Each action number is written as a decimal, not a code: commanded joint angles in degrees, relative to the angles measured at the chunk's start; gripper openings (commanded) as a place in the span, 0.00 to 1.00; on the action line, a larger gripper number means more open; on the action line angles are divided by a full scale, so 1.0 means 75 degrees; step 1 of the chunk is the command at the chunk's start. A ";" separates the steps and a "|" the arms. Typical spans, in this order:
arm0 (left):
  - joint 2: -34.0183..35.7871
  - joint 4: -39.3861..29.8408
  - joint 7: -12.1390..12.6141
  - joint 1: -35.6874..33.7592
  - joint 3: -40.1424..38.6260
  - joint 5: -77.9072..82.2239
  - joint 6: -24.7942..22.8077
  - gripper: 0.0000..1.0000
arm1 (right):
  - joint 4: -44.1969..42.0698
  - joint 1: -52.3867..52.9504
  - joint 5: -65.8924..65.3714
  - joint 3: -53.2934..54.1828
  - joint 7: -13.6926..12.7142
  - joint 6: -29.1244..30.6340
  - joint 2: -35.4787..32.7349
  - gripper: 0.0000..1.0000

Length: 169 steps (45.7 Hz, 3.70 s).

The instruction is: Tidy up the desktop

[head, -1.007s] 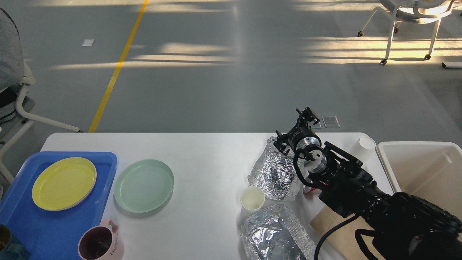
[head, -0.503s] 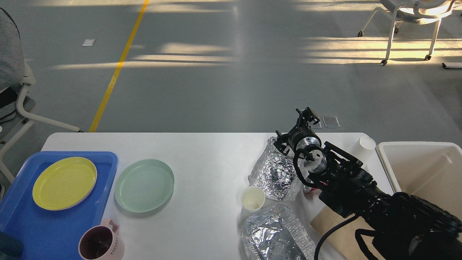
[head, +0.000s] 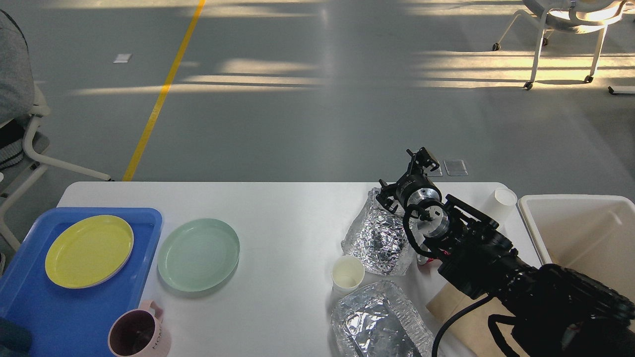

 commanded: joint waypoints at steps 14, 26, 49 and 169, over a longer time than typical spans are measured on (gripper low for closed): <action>-0.1773 0.0591 0.0033 -0.1683 -0.0008 -0.0117 -0.0198 0.87 | 0.0000 -0.0006 -0.0004 0.0000 0.0000 0.0000 0.0000 1.00; -0.2992 0.0616 0.0045 -0.3017 0.0051 -0.0141 -0.0490 0.87 | 0.0000 0.0006 -0.0004 0.0000 0.0000 0.0000 0.0000 1.00; -0.3954 -0.1047 0.0045 -0.7740 0.0403 -0.0117 -0.0746 0.88 | 0.0000 -0.0006 -0.0004 0.0000 0.0000 0.0000 0.0000 1.00; -0.3673 -0.3568 0.2412 -0.1226 0.0039 0.0363 -0.0746 0.93 | 0.0000 0.0006 -0.0004 0.0000 0.0000 0.0000 0.0000 1.00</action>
